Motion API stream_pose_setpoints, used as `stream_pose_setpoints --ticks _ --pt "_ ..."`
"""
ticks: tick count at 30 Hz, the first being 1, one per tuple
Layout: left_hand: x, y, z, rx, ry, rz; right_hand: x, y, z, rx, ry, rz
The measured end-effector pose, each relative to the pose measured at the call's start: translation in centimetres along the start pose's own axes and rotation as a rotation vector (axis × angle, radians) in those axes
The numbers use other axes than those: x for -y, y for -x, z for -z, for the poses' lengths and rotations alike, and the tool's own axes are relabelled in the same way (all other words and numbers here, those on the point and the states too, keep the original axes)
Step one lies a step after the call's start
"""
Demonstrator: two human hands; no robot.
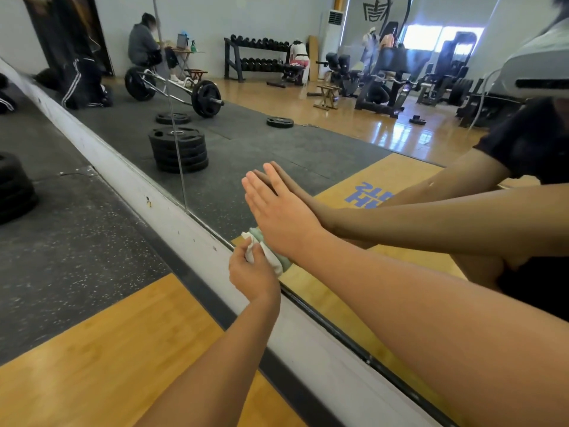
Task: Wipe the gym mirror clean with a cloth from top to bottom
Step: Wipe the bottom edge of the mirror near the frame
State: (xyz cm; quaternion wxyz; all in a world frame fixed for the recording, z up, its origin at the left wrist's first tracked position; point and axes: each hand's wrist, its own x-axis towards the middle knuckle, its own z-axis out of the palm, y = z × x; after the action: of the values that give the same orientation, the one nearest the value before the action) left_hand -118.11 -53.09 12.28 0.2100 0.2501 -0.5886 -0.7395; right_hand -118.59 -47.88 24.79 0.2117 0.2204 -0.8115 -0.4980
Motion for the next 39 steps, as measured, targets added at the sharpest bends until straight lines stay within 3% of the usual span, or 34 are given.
stream_pose_setpoints --ticks 9,13,20,23,27,36,39 --pt "1.6 3.5 1.6 0.168 -0.113 -0.125 -0.5 0.2 0.4 -0.032 -0.039 0.017" --pt "1.2 3.7 1.9 0.183 -0.110 -0.123 -0.5 1.0 2.2 -0.048 -0.197 -0.039" --pt "1.9 3.9 1.7 0.196 -0.198 -0.156 -1.5 11.4 4.5 -0.073 -0.298 -0.095" --pt "1.4 4.8 1.8 0.189 -0.196 -0.197 -3.0 15.5 2.3 -0.083 -0.208 -0.140" --pt "1.2 4.4 2.3 0.253 -0.272 -0.284 -3.4 16.4 0.6 -0.041 -0.008 -0.030" --pt "1.5 2.2 4.6 0.408 -0.371 -0.504 -2.9 16.4 -0.1 -0.022 0.008 -0.009" --pt "1.7 4.5 3.7 0.332 -0.251 -0.415 -2.9 16.5 -0.1 -0.028 -0.003 -0.020"
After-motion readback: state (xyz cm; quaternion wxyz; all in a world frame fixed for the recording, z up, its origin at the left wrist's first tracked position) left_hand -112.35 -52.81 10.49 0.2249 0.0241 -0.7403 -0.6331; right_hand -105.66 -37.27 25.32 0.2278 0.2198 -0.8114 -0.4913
